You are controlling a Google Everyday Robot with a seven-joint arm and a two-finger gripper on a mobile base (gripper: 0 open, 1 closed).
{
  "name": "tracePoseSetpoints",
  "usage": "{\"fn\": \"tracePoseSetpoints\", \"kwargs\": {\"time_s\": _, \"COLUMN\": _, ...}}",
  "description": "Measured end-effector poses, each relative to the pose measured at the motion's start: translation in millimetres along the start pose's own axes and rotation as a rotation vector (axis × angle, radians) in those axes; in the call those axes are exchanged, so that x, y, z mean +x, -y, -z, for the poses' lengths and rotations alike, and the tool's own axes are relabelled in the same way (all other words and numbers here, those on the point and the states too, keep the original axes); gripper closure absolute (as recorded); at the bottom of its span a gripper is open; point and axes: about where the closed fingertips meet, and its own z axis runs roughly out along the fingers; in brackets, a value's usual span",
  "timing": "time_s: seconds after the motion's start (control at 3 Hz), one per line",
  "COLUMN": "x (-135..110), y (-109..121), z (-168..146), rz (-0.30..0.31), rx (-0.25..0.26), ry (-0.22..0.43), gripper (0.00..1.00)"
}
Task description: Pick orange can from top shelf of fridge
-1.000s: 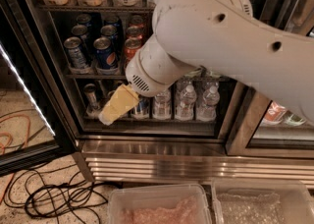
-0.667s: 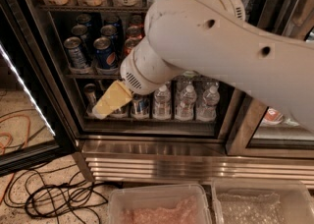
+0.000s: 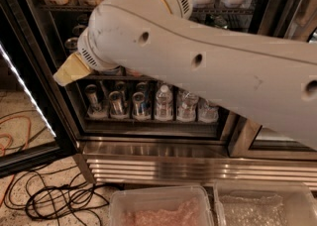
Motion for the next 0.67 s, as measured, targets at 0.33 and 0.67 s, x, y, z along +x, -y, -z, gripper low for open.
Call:
{"fn": "tracePoseSetpoints", "kwargs": {"time_s": 0.33, "x": -3.7, "y": 9.3, "z": 0.4, "rz": -0.012, "rx": 0.046, "ry": 0.008, "gripper": 0.0}}
{"fn": "tracePoseSetpoints", "kwargs": {"time_s": 0.67, "x": -4.5, "y": 8.6, "z": 0.3, "rz": -0.011, "rx": 0.045, "ry": 0.009, "gripper": 0.0}}
